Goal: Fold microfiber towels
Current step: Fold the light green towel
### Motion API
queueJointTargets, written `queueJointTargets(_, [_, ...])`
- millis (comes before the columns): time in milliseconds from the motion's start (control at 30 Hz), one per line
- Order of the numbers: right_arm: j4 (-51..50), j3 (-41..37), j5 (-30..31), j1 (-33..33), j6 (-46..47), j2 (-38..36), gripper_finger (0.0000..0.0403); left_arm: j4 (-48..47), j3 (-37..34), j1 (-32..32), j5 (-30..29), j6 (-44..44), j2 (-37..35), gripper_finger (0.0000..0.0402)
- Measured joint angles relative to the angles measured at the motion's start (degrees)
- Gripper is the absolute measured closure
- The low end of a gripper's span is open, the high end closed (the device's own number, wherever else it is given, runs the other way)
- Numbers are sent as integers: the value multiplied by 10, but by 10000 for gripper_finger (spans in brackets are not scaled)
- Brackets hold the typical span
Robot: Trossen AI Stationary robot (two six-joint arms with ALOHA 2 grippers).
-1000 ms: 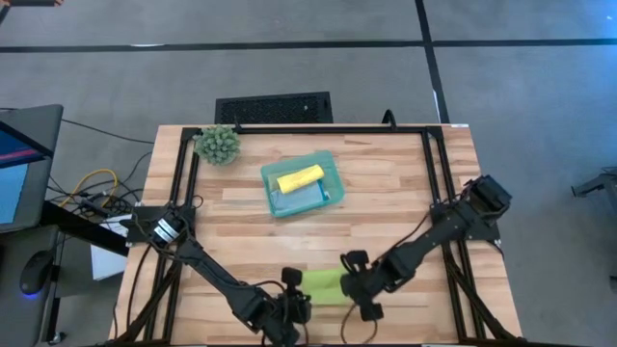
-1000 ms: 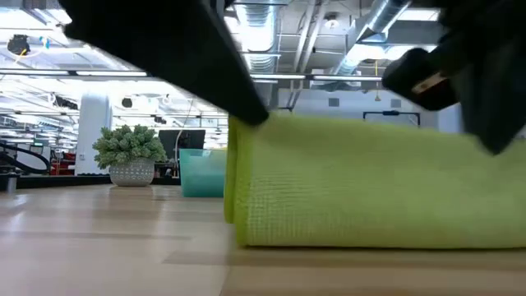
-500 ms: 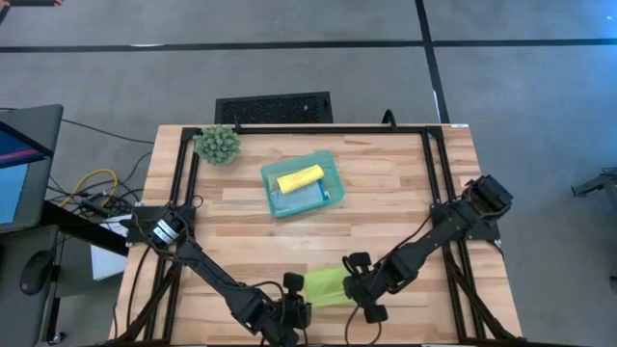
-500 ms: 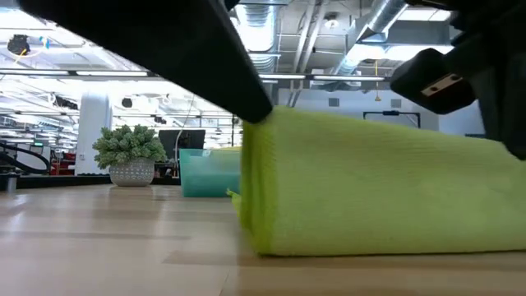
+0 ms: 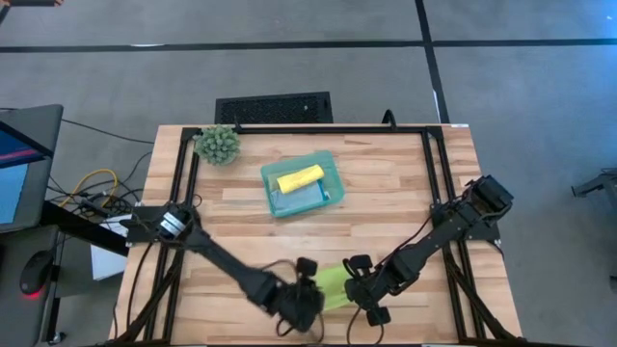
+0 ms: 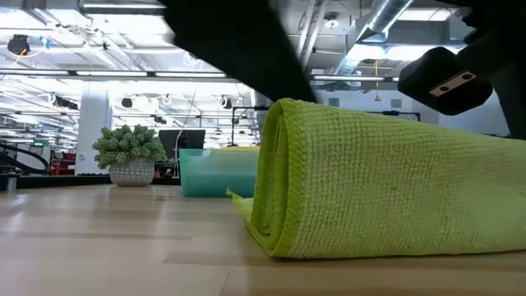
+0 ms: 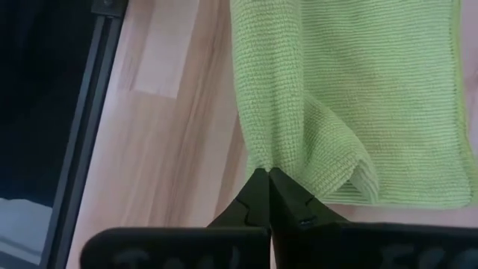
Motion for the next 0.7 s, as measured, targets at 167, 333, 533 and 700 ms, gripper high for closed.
queueJointTargets(167, [1,0,-9,5,0,0,389,90,-47,44,113,40,0,378])
queueJointTargets(333, [1,0,-15,12,0,0,390,108,-92,52,155,23,0,399])
queueJointTargets(533, [1,2,-36,17,0,0,389,178,-130,52,161,22,0,399])
queueJointTargets(700, [0,25,-38,18,4,0,394,214,-147,50,173,23,0,401])
